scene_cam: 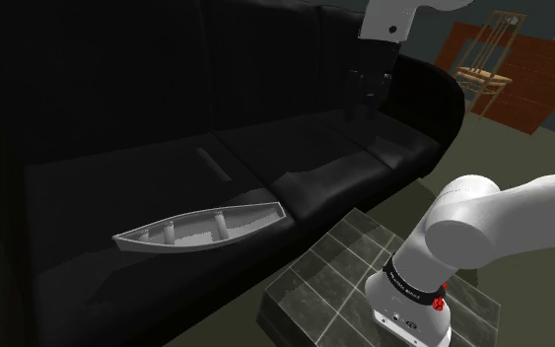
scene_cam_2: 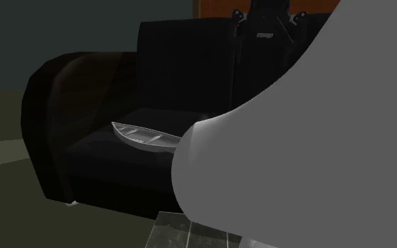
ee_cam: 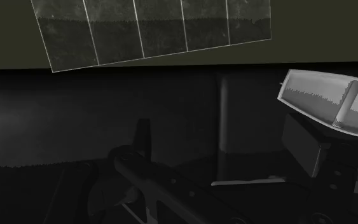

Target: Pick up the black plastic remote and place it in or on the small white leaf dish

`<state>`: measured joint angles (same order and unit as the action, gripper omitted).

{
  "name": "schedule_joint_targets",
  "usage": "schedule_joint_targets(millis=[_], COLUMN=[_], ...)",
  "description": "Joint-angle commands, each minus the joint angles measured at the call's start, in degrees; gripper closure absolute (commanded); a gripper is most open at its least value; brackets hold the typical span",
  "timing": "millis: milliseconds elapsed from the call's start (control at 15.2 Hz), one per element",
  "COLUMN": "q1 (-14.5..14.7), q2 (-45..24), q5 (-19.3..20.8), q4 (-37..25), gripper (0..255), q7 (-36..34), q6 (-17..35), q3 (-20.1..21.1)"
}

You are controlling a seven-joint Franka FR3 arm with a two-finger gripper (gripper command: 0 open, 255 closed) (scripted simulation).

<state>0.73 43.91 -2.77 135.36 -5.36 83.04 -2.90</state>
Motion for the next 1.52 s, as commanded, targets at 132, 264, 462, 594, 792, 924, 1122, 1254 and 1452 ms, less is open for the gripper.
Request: schedule_joint_targets(millis=[132, 264, 462, 594, 792, 924, 1122, 1254, 1452], q1=[0.5, 1.0, 1.7, 2.0, 2.6, 2.9, 3.5, 3.8, 4.4], q2=[-3.6, -7.3, -13.3, -17.4, -23.8, -28.1, -34.7, -39.2, -45.9], q5=[-0.8, -1.6, -2.5, -2.9, -3.4, -3.5, -3.5, -3.4, -2.9], q4=[-0.3, -0.9, -2.4, -3.8, -6.5, -8.6, -12.4, -15.3, -20.2], gripper=[0, 0, 0, 0, 0, 0, 0, 0, 0], q7=[-1.0, -2.0, -3.5, -4.4, -5.9, -6.8, -8.3, -9.3, -10.8], q6=[3.1, 6.0, 10.1, 12.6, 16.0, 18.0, 20.5, 21.8, 23.3], q3=[1.0, 2.0, 3.4, 4.3, 5.6, 6.3, 7.3, 7.9, 8.6])
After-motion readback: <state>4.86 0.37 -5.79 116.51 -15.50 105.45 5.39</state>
